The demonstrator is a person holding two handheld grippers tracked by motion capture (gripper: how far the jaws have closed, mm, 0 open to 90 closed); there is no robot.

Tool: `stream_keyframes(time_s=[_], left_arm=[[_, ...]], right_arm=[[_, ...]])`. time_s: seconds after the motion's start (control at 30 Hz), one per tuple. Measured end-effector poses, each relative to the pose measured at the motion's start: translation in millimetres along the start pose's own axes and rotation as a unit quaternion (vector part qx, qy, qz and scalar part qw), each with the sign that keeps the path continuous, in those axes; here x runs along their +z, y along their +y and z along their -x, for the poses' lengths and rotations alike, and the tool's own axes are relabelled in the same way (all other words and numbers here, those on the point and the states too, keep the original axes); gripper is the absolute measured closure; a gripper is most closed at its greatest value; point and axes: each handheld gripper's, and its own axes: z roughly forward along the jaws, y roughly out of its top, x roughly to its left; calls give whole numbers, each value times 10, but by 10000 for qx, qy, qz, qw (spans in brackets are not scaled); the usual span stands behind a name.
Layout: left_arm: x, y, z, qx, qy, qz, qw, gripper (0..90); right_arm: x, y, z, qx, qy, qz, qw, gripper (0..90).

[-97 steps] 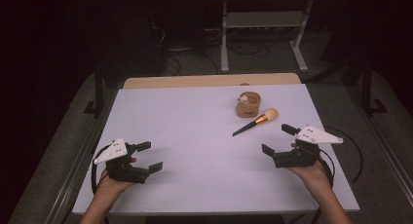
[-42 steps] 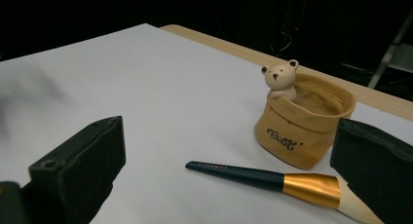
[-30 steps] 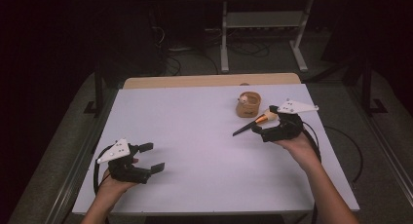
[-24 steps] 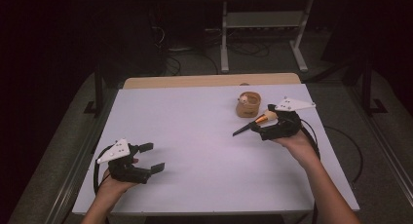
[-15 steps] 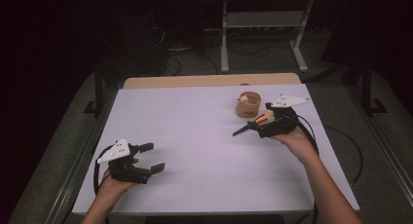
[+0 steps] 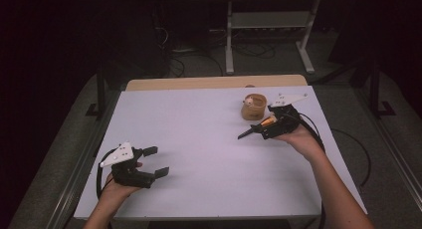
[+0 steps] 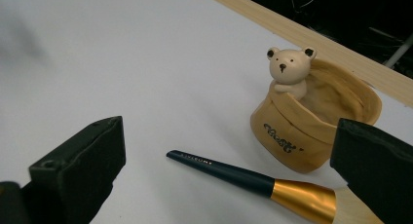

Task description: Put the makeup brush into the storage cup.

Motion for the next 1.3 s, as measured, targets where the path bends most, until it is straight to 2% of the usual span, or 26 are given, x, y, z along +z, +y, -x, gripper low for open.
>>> stream_keyframes(time_s=[0.47, 0.73, 1.1, 1.3], left_arm=[[0, 2, 0, -7, -10, 24, 10000, 120], [1, 1, 5, -14, -14, 10, 10000, 120], [2, 2, 7, -6, -24, 16, 10000, 121], [4, 1, 11, -9, -24, -6, 10000, 121]], right_arm=[[80, 66, 22, -196, 88, -466, 9987, 0], [160, 67, 39, -317, 178, -752, 9965, 0], [232, 95, 83, -357, 204, -874, 9953, 0], [271, 97, 100, -372, 282, -1049, 9934, 0]])
